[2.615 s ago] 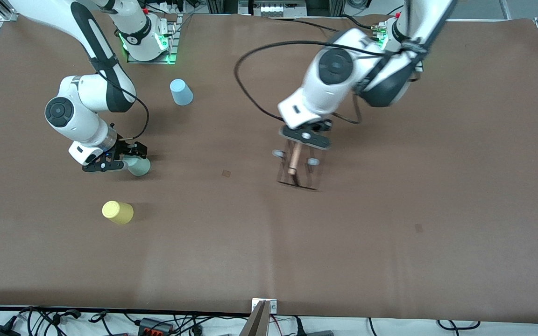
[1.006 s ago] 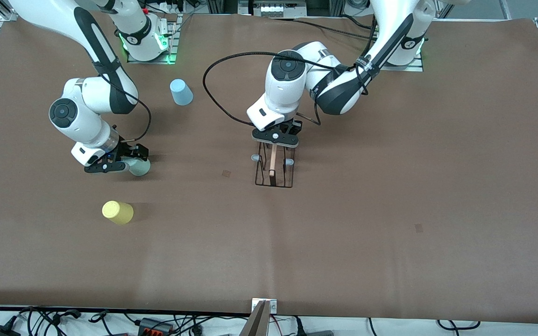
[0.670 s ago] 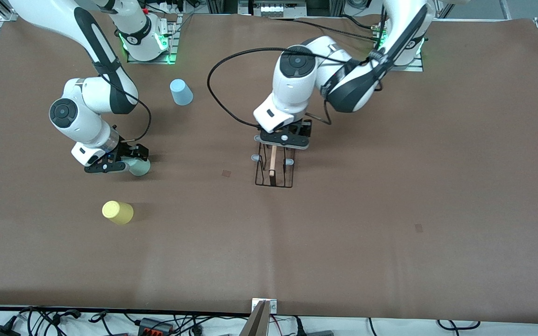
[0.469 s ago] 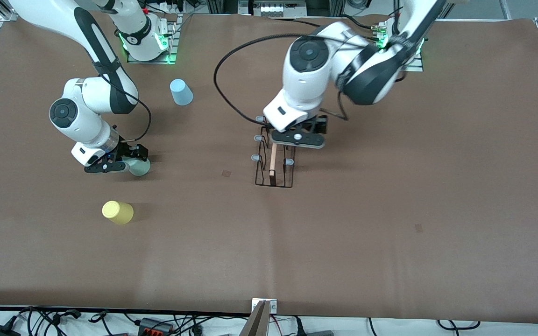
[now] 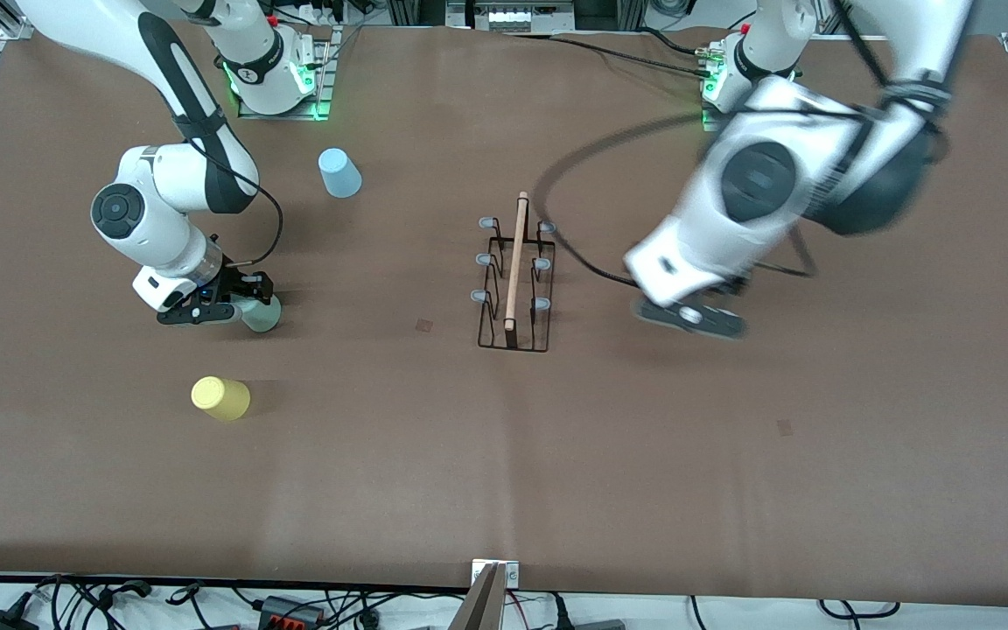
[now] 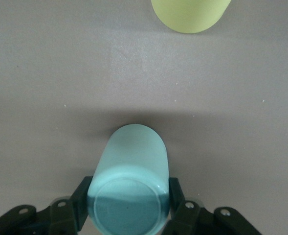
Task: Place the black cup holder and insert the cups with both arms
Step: 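Release the rack with the left gripper while the right gripper grasps the teal cup, then lift the teal cup with the right gripper and carry it to the rack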
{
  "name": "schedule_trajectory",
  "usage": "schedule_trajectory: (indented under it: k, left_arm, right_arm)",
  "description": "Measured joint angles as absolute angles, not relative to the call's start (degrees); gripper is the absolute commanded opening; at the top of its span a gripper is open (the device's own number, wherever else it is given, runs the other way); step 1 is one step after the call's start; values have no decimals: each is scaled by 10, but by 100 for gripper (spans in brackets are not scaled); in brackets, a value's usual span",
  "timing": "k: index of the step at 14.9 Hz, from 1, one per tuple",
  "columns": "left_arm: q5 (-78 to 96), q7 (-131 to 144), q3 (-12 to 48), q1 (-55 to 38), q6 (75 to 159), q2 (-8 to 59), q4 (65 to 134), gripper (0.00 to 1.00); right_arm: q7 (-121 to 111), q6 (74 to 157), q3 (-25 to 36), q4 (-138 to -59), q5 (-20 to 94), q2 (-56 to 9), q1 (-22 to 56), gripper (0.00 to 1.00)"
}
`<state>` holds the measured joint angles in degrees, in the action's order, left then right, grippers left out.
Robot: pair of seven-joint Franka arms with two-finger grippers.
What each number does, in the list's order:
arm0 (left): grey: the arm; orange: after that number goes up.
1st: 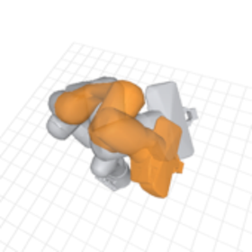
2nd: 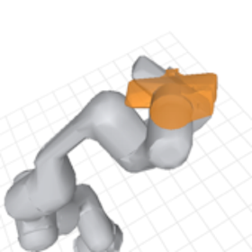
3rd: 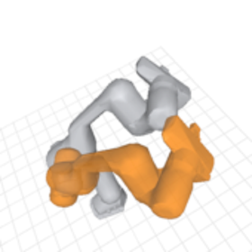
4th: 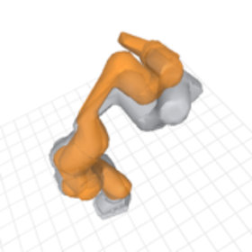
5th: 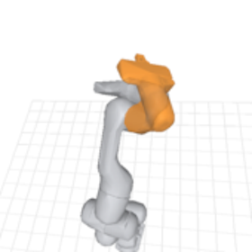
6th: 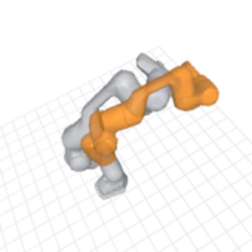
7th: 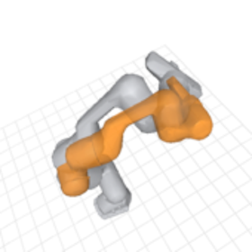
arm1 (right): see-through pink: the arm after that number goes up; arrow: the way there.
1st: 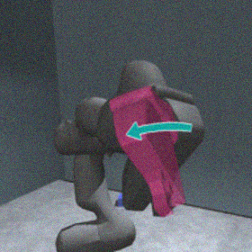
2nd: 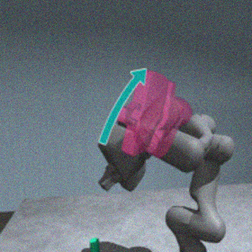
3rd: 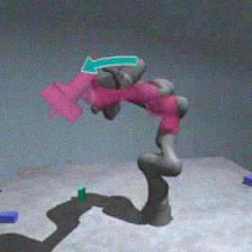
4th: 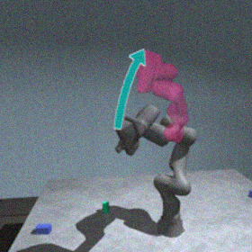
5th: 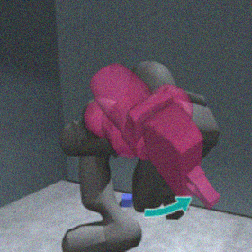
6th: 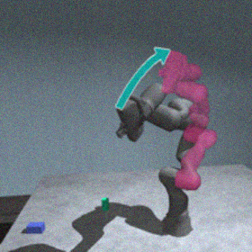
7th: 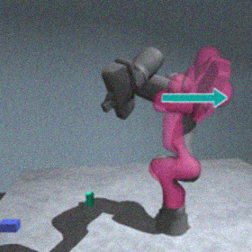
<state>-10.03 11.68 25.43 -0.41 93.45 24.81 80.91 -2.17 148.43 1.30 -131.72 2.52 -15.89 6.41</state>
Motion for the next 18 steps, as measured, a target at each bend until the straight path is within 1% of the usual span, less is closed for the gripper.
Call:
schedule_trajectory:
  k: [4,9,13,16,18]
  left_arm:
    - [-101,-9,253,105,933,251,809,100]
    - [-101,-37,252,194,931,252,809,100]
    - [-101,-49,252,249,930,253,806,100]
    - [-101,-48,252,263,929,252,780,100]
    - [-101,-48,253,279,913,252,766,100]
  right_arm:
    - [-22,1485,13,-1311,25,-134,70,30]
    - [-2,1452,13,-1309,25,-95,82,30]
    - [6,1364,13,-1261,25,-81,87,30]
    - [60,1293,12,-1214,26,-77,105,30]
    - [119,1254,12,-1185,26,-77,130,30]
